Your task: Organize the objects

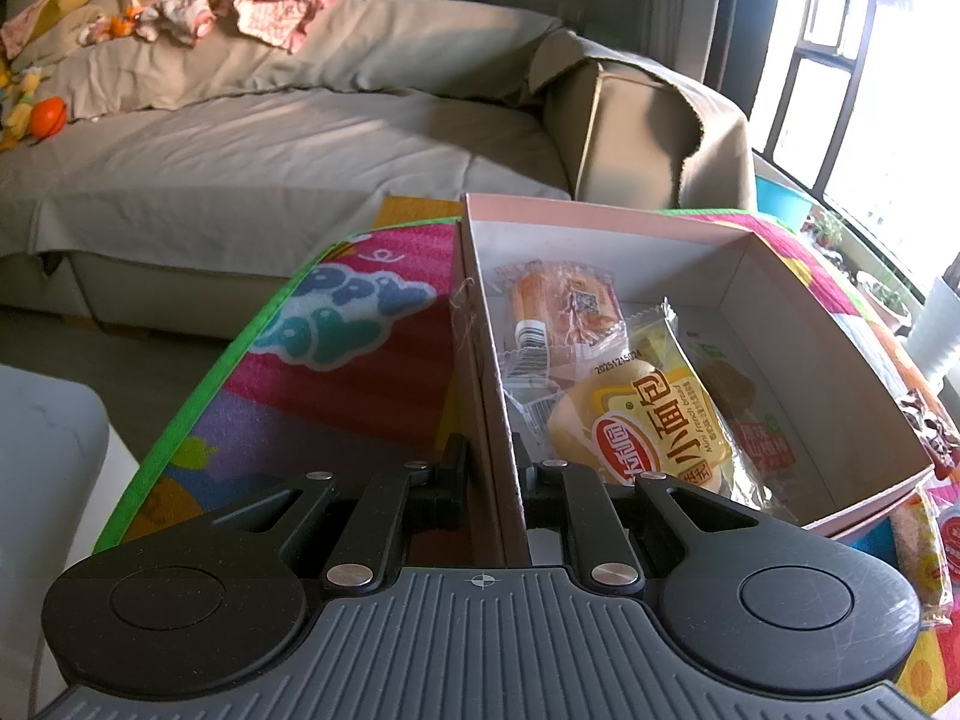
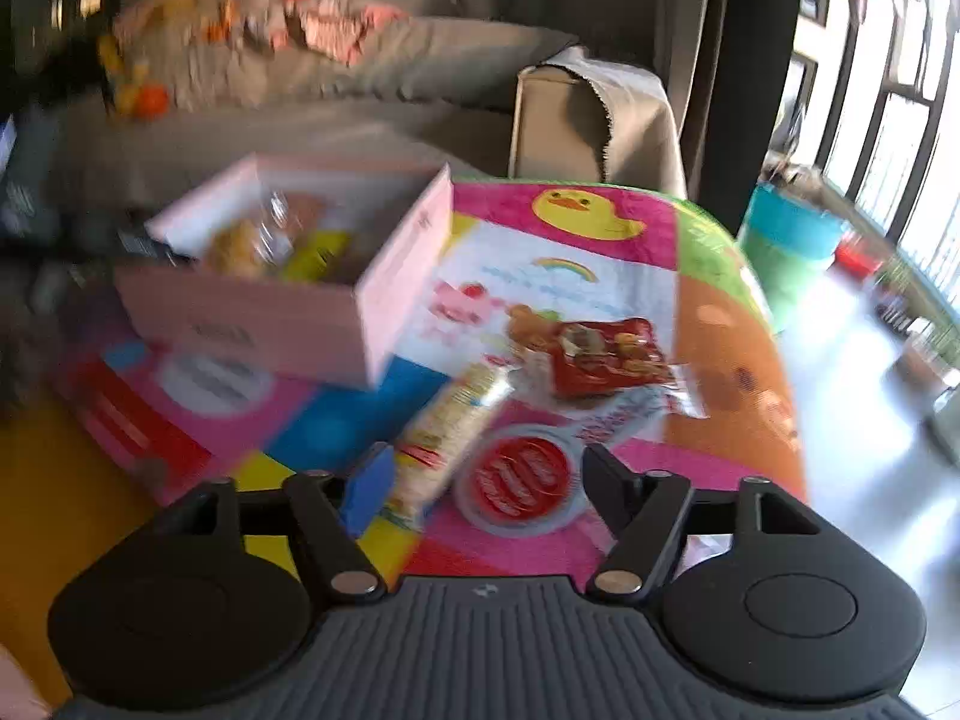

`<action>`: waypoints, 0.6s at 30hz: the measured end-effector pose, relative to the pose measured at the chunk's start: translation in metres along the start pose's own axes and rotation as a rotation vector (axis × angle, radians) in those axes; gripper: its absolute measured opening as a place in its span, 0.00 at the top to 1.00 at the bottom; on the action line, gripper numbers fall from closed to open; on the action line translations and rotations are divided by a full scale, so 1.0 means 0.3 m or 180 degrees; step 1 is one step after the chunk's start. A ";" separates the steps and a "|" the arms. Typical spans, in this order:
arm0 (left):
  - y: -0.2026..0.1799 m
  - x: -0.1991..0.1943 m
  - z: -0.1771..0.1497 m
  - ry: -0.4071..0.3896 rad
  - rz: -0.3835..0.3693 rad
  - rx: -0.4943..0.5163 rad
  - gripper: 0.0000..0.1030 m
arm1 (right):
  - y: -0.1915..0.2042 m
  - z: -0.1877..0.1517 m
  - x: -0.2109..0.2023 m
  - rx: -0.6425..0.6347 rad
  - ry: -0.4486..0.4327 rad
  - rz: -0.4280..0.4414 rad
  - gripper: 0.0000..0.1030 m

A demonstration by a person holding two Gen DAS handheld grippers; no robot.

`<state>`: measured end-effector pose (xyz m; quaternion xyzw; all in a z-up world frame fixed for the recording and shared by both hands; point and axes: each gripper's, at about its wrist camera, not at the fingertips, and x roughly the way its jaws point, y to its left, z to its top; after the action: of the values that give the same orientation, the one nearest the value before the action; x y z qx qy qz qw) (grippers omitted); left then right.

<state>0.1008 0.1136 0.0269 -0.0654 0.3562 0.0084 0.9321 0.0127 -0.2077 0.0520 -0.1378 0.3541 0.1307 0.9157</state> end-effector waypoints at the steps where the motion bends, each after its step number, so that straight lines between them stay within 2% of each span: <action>1: 0.000 0.000 0.000 0.0000 0.0002 0.0000 0.86 | 0.010 -0.010 0.019 -0.0119 0.0057 -0.0076 0.27; 3: 0.000 0.000 0.000 0.0000 0.0004 -0.0002 0.86 | 0.018 -0.028 0.044 -0.0251 0.0116 -0.0148 0.25; 6: 0.000 0.000 0.000 0.0001 0.0004 0.0000 0.86 | 0.005 -0.037 0.050 -0.0234 0.0108 -0.0184 0.23; 10: 0.001 0.000 0.000 0.0001 0.0004 -0.0005 0.86 | -0.014 -0.051 0.058 -0.0475 0.0078 -0.0618 0.20; 13: 0.001 -0.001 -0.001 -0.0001 0.0003 -0.0007 0.86 | -0.040 -0.054 0.062 -0.0463 0.0094 -0.0827 0.20; 16: 0.000 -0.001 0.000 0.0000 0.0002 0.0000 0.86 | -0.064 -0.041 0.056 -0.0262 0.0094 -0.0702 0.19; 18: 0.000 0.000 0.000 0.0001 0.0005 -0.0003 0.86 | -0.069 -0.032 0.054 -0.0112 0.0080 -0.0497 0.19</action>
<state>0.1008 0.1135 0.0269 -0.0656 0.3563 0.0093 0.9320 0.0254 -0.2280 0.0372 -0.1826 0.3514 0.0634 0.9160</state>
